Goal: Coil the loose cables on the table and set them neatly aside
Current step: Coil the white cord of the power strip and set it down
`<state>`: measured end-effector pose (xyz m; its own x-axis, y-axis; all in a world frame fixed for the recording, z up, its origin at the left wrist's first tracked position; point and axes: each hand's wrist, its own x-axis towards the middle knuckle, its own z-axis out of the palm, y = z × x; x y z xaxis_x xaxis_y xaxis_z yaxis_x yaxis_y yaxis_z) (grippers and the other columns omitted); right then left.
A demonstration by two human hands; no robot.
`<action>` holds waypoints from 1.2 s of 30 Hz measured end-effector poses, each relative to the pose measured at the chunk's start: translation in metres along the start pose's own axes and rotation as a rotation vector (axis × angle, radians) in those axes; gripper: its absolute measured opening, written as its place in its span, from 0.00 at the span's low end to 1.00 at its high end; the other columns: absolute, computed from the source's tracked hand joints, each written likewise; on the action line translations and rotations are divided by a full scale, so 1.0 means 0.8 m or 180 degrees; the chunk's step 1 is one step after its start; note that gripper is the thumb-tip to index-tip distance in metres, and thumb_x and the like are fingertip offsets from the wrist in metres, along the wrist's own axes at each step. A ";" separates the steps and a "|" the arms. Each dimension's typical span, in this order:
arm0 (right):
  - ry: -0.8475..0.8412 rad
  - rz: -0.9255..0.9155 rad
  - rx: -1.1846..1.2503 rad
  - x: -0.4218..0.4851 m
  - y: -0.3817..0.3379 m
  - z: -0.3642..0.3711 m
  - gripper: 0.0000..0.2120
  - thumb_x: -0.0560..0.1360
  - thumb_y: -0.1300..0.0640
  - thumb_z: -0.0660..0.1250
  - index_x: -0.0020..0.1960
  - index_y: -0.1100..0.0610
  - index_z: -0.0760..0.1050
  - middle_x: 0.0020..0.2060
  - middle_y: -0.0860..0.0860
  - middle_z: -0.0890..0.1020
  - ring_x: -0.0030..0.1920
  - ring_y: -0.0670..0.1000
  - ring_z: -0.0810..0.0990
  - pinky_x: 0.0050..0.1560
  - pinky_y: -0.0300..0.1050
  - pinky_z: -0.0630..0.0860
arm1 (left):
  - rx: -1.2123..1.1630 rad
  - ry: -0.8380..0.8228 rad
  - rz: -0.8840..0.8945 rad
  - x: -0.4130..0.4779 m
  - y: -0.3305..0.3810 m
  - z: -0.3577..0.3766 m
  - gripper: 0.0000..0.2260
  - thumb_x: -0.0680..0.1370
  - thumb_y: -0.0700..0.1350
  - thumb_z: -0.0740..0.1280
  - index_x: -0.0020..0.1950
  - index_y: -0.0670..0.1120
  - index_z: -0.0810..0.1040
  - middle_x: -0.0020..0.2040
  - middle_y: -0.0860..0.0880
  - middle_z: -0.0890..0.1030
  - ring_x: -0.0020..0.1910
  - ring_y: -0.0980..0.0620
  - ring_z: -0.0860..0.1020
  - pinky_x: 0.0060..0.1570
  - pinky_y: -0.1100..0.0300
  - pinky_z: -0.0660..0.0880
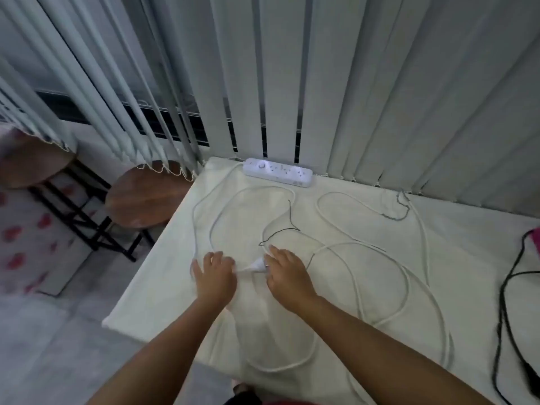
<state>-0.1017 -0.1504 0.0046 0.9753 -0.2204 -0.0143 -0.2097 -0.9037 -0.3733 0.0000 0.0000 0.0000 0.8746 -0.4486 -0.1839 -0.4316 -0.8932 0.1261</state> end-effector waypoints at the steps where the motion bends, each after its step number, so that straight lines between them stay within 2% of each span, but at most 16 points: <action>1: -0.0067 -0.0064 -0.0036 0.008 -0.006 0.006 0.21 0.74 0.59 0.61 0.65 0.62 0.73 0.70 0.60 0.70 0.66 0.62 0.70 0.68 0.57 0.65 | 0.0041 -0.0018 0.0108 0.006 -0.013 -0.003 0.13 0.78 0.44 0.60 0.60 0.51 0.76 0.66 0.50 0.74 0.70 0.47 0.65 0.70 0.42 0.51; 3: -0.0133 -0.0130 -0.0152 0.019 -0.020 0.014 0.20 0.75 0.58 0.61 0.66 0.60 0.73 0.69 0.58 0.71 0.68 0.61 0.69 0.70 0.58 0.61 | 0.0006 0.0002 0.0426 0.019 -0.034 0.000 0.09 0.78 0.45 0.61 0.55 0.51 0.78 0.61 0.51 0.77 0.67 0.47 0.68 0.70 0.44 0.54; 5: -0.0229 -0.0180 -0.0377 0.027 -0.034 0.023 0.19 0.75 0.56 0.61 0.65 0.57 0.74 0.67 0.55 0.75 0.68 0.60 0.69 0.70 0.60 0.58 | -0.0041 -0.0072 0.0820 0.035 -0.049 -0.004 0.08 0.79 0.47 0.61 0.55 0.51 0.77 0.60 0.52 0.77 0.66 0.48 0.69 0.70 0.46 0.56; 7: -0.0163 -0.0145 -0.0510 0.036 -0.044 0.030 0.18 0.75 0.55 0.63 0.63 0.56 0.76 0.60 0.54 0.79 0.65 0.59 0.73 0.69 0.62 0.59 | -0.0084 -0.0046 0.1268 0.047 -0.055 -0.010 0.08 0.80 0.47 0.60 0.56 0.51 0.76 0.59 0.52 0.78 0.65 0.49 0.70 0.68 0.50 0.59; 10: 0.0024 0.0113 -0.0304 0.049 -0.055 0.027 0.14 0.77 0.57 0.60 0.60 0.55 0.77 0.54 0.54 0.81 0.58 0.57 0.76 0.70 0.58 0.60 | -0.0277 0.0066 0.1674 0.060 -0.058 -0.024 0.07 0.80 0.48 0.60 0.55 0.51 0.75 0.56 0.54 0.79 0.63 0.51 0.72 0.69 0.51 0.57; 13: 0.0115 0.0173 0.0256 0.061 -0.060 -0.001 0.11 0.79 0.59 0.58 0.54 0.58 0.78 0.48 0.56 0.80 0.51 0.58 0.77 0.57 0.52 0.70 | -0.0538 0.0195 0.1797 0.077 -0.066 -0.043 0.06 0.76 0.47 0.62 0.51 0.51 0.75 0.50 0.55 0.79 0.59 0.52 0.74 0.70 0.49 0.58; 15: 0.0188 0.0438 0.0942 0.066 -0.061 -0.030 0.10 0.80 0.58 0.59 0.51 0.59 0.78 0.46 0.55 0.79 0.47 0.56 0.76 0.49 0.50 0.71 | -0.0576 0.0390 0.1717 0.096 -0.072 -0.056 0.06 0.74 0.43 0.65 0.49 0.49 0.77 0.47 0.53 0.79 0.56 0.49 0.76 0.66 0.48 0.63; 17: 0.0307 0.0766 0.1612 0.069 -0.057 -0.056 0.08 0.79 0.59 0.60 0.47 0.57 0.77 0.43 0.52 0.78 0.46 0.53 0.76 0.46 0.42 0.70 | -0.0691 0.0494 0.1497 0.116 -0.073 -0.071 0.06 0.75 0.40 0.65 0.48 0.48 0.79 0.46 0.50 0.80 0.54 0.46 0.77 0.62 0.49 0.66; 19: 0.0516 0.0931 0.1894 0.070 -0.054 -0.078 0.09 0.79 0.61 0.60 0.46 0.54 0.78 0.43 0.46 0.77 0.48 0.48 0.74 0.46 0.32 0.67 | -0.0902 0.0566 0.1439 0.130 -0.066 -0.086 0.07 0.76 0.39 0.63 0.48 0.47 0.80 0.44 0.50 0.81 0.50 0.45 0.78 0.56 0.51 0.67; 20: 0.0686 0.0980 0.1869 0.070 -0.053 -0.088 0.09 0.79 0.62 0.60 0.48 0.55 0.79 0.45 0.46 0.76 0.50 0.47 0.73 0.48 0.31 0.65 | -0.1038 0.0609 0.1504 0.136 -0.060 -0.094 0.07 0.77 0.39 0.63 0.48 0.46 0.80 0.44 0.49 0.81 0.48 0.44 0.79 0.53 0.51 0.69; 24: 0.1776 0.1432 0.1509 0.074 -0.041 -0.118 0.10 0.78 0.61 0.64 0.54 0.56 0.82 0.53 0.49 0.73 0.56 0.49 0.68 0.59 0.40 0.66 | -0.1839 0.0703 0.1692 0.141 -0.028 -0.137 0.08 0.81 0.45 0.62 0.55 0.47 0.80 0.49 0.49 0.83 0.48 0.48 0.79 0.48 0.54 0.74; 26: 0.2053 0.1759 0.1852 0.074 -0.038 -0.134 0.08 0.77 0.59 0.65 0.53 0.54 0.81 0.52 0.50 0.74 0.54 0.50 0.73 0.56 0.42 0.70 | -0.2108 0.0665 0.1828 0.138 -0.011 -0.164 0.08 0.80 0.49 0.63 0.54 0.50 0.80 0.47 0.54 0.83 0.46 0.53 0.79 0.46 0.57 0.75; 28: 0.2234 0.2107 0.2246 0.074 -0.038 -0.146 0.03 0.76 0.55 0.66 0.48 0.53 0.78 0.46 0.49 0.77 0.46 0.50 0.78 0.46 0.41 0.73 | -0.2223 0.0536 0.1909 0.133 0.007 -0.188 0.07 0.79 0.52 0.63 0.50 0.54 0.80 0.42 0.59 0.82 0.40 0.61 0.78 0.41 0.61 0.74; 30: 0.2170 0.2407 0.2578 0.074 -0.042 -0.151 0.10 0.76 0.50 0.66 0.41 0.56 0.75 0.36 0.47 0.79 0.38 0.49 0.79 0.38 0.40 0.72 | -0.2283 0.0333 0.1968 0.125 0.024 -0.204 0.07 0.79 0.54 0.63 0.46 0.56 0.79 0.37 0.61 0.82 0.36 0.64 0.77 0.36 0.64 0.72; 32: 0.1820 0.2521 0.3367 0.077 -0.049 -0.158 0.15 0.77 0.47 0.64 0.40 0.57 0.78 0.32 0.48 0.82 0.32 0.47 0.80 0.35 0.39 0.74 | -0.2256 0.0151 0.2009 0.119 0.037 -0.210 0.06 0.79 0.54 0.63 0.46 0.56 0.79 0.36 0.61 0.81 0.35 0.67 0.75 0.35 0.64 0.69; 36: 0.1273 0.2364 0.4855 0.087 -0.052 -0.181 0.17 0.80 0.46 0.60 0.48 0.56 0.82 0.42 0.50 0.86 0.39 0.47 0.82 0.43 0.42 0.77 | -0.2278 -0.0305 0.2168 0.111 0.045 -0.205 0.05 0.78 0.54 0.64 0.44 0.56 0.77 0.35 0.57 0.82 0.36 0.64 0.77 0.37 0.65 0.69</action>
<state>-0.0352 -0.1817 0.1537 0.5850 -0.6745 -0.4503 -0.0894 0.4982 -0.8624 0.0983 -0.0669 0.1481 0.4543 -0.8879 0.0724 -0.5726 -0.2288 0.7872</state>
